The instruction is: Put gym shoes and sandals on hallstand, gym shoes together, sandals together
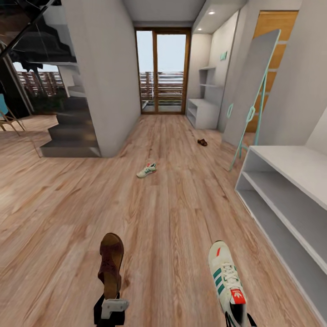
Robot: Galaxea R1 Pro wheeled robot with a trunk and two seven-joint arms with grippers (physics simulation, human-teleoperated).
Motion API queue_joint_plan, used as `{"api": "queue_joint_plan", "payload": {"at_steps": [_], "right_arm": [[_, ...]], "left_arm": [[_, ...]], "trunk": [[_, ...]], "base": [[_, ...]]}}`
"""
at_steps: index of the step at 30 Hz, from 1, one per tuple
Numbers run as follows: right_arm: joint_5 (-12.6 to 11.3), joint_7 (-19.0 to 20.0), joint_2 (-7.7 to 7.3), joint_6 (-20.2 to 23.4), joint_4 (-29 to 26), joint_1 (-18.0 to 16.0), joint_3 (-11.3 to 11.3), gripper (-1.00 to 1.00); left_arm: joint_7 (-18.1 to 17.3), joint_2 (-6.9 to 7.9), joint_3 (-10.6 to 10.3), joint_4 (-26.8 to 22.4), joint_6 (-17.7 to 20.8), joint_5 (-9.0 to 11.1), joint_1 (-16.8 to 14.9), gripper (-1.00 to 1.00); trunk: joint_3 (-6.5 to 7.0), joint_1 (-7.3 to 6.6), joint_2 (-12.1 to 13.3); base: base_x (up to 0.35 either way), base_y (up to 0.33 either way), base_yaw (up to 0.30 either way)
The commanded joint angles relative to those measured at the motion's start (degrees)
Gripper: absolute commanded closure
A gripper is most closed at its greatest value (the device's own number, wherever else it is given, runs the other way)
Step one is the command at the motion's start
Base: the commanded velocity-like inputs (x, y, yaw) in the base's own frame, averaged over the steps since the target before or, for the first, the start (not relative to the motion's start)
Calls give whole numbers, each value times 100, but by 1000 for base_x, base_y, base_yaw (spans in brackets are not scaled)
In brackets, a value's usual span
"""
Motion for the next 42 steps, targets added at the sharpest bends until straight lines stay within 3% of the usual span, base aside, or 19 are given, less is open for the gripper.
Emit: {"api": "queue_joint_plan", "payload": {"at_steps": [1, 42], "right_arm": [[56, -1, 4, -16, 2, -4, -37, 100], [47, -1, 8, -23, 7, -4, -45, 100]], "left_arm": [[37, -5, 12, 0, -9, -81, -2, 100], [37, 3, 19, -42, -6, -68, -2, 100]], "trunk": [[-5, 2, -2], [-5, 2, -2]], "base": [[306, -189, 0], [306, -186, 0]]}}
